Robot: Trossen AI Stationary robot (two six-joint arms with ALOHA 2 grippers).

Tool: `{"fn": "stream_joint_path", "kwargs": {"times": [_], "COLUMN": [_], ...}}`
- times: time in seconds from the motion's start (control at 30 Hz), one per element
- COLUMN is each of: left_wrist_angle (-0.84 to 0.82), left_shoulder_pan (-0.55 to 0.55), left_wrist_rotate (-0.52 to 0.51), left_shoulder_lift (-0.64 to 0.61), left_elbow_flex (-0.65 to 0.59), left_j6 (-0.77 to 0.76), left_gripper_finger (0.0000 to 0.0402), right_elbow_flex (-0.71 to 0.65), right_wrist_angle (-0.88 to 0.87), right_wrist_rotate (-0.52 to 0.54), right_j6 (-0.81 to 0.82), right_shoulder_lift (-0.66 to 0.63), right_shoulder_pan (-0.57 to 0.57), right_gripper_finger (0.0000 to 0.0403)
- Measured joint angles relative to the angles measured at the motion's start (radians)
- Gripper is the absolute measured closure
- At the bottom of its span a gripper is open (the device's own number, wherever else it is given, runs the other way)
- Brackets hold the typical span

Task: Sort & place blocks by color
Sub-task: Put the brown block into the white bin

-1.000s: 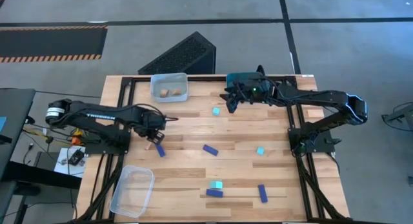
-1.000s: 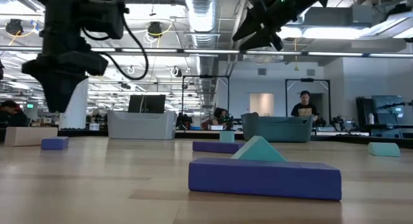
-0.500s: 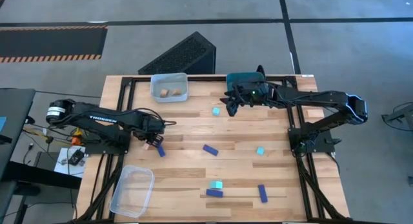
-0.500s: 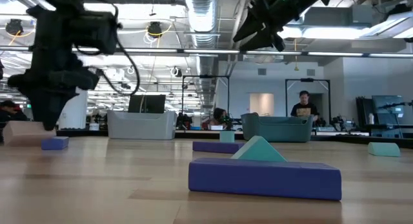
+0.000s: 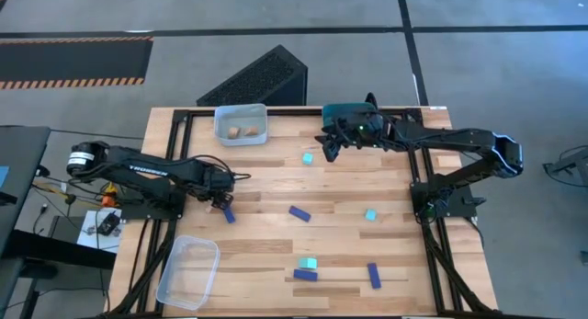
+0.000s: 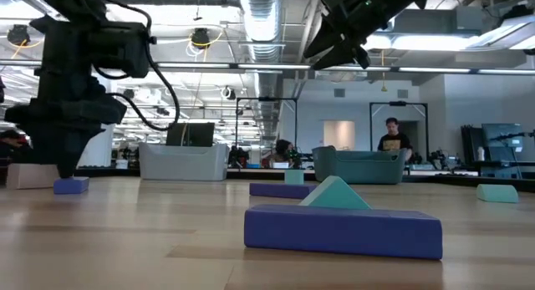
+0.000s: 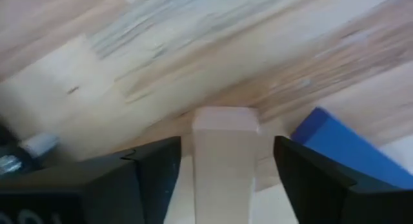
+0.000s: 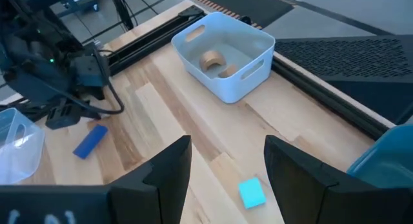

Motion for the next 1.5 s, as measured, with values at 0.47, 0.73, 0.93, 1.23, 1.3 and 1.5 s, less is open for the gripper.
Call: {"fn": "stream_joint_path", "kwargs": {"times": [0.47, 0.73, 0.93, 1.23, 1.3, 1.5], "left_wrist_angle": [0.052, 0.052, 0.105, 0.368, 0.402, 0.410], "left_shoulder_pan": [0.001, 0.090, 0.275, 0.652, 0.698, 0.748], "left_wrist_rotate": [0.052, -0.028, -0.126, -0.196, -0.206, -0.194], "left_shoulder_lift": [0.001, 0.001, 0.001, 0.021, 0.035, 0.071], "left_elbow_flex": [-0.014, 0.134, 0.277, 0.306, 0.307, 0.307], "left_j6": [-0.002, 0.141, 0.368, 0.413, 0.407, 0.487], "left_gripper_finger": [0.0228, 0.0307, 0.0297, 0.0271, 0.0267, 0.0227], "right_elbow_flex": [0.000, 0.000, 0.000, 0.000, 0.000, -0.001], "right_wrist_angle": [-0.004, 0.004, 0.000, -0.025, -0.060, -0.154], "right_wrist_rotate": [0.003, 0.050, 0.026, 0.026, 0.025, 0.027], "right_j6": [0.007, -0.047, -0.048, -0.074, -0.074, -0.075], "right_shoulder_lift": [-0.028, -0.102, -0.105, -0.105, -0.118, -0.141], "right_shoulder_pan": [-0.001, -0.027, -0.089, -0.088, -0.088, -0.090], "right_gripper_finger": [0.0184, 0.0184, 0.0184, 0.0184, 0.0184, 0.0184]}}
